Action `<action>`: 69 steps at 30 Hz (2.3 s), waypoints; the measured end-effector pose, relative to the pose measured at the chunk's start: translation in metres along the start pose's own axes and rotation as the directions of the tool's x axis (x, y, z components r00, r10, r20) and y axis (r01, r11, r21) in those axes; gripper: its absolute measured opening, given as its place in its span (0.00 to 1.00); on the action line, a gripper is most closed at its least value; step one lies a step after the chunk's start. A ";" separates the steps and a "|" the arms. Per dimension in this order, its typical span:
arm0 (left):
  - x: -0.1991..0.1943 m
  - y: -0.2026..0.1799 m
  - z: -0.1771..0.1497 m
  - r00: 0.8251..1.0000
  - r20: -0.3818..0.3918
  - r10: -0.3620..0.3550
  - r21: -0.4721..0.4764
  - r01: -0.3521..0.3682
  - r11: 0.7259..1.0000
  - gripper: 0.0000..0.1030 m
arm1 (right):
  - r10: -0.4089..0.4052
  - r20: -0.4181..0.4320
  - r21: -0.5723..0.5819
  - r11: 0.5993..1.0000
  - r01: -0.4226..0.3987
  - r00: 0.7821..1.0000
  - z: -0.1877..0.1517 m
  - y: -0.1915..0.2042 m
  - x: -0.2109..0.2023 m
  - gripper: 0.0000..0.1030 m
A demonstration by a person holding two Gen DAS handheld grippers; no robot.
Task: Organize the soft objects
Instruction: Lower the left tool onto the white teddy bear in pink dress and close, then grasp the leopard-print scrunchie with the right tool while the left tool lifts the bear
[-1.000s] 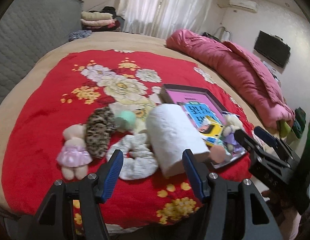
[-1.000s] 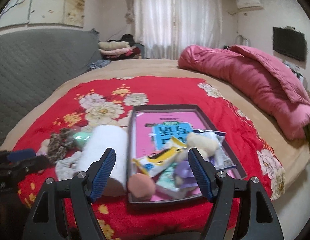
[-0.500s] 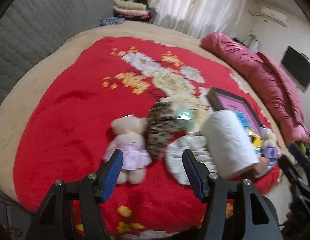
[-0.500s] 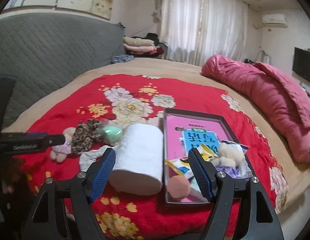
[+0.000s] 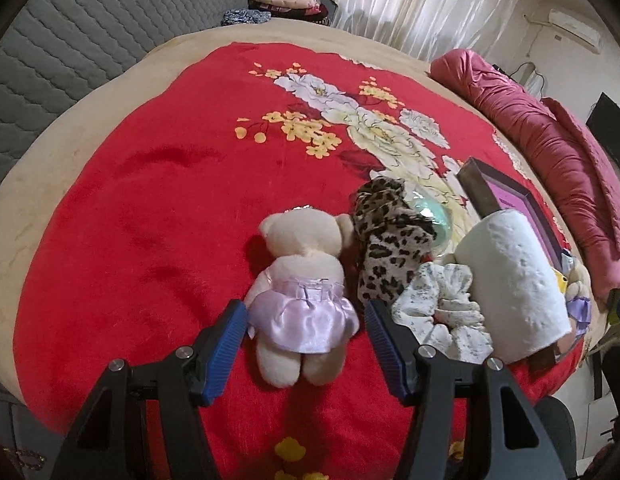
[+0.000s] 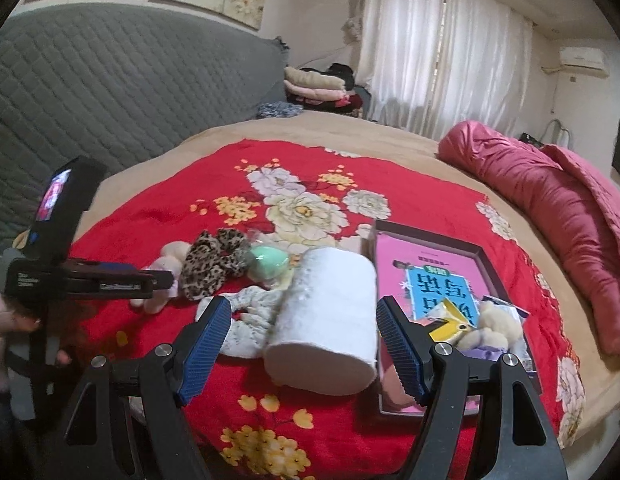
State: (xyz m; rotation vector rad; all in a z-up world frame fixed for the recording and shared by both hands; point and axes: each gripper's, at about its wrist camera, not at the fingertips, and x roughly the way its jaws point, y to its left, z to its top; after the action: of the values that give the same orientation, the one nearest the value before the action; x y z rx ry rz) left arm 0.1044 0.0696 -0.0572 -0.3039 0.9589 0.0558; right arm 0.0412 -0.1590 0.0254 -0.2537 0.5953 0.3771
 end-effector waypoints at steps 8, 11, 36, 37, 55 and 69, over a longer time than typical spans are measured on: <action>0.022 0.007 0.008 1.000 -0.025 0.013 -0.024 -0.013 1.000 0.59 | 0.039 -0.026 -0.007 0.999 -0.040 0.999 0.008 0.013 0.016 0.74; 0.027 0.009 0.011 1.000 -0.027 0.006 -0.029 -0.007 1.000 0.59 | 0.055 -0.041 -0.002 0.998 -0.056 0.998 0.011 0.017 0.024 0.74; -0.002 0.077 0.029 0.996 0.091 0.000 -0.225 0.020 0.974 0.42 | 0.174 -0.230 -0.018 0.983 -0.183 0.957 0.033 0.088 0.121 0.74; -0.003 0.082 0.030 0.995 0.097 0.007 -0.243 0.017 0.970 0.42 | 0.177 -0.243 -0.028 0.982 -0.189 0.954 0.033 0.094 0.128 0.74; -0.006 0.099 0.031 0.992 0.129 0.008 -0.274 0.027 0.961 0.42 | 0.220 -0.332 0.305 0.945 -0.116 0.917 0.060 0.099 0.230 0.74; -0.005 0.085 0.032 0.991 0.131 -0.005 -0.218 0.033 0.975 0.42 | 0.220 -0.266 0.177 0.968 -0.177 0.938 0.044 0.096 0.197 0.25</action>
State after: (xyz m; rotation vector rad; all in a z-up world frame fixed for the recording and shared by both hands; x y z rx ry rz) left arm 0.1113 0.1598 -0.0553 -0.5080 0.8215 0.1633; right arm 0.1737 -0.0043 -0.0665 -0.1013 0.9335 0.4935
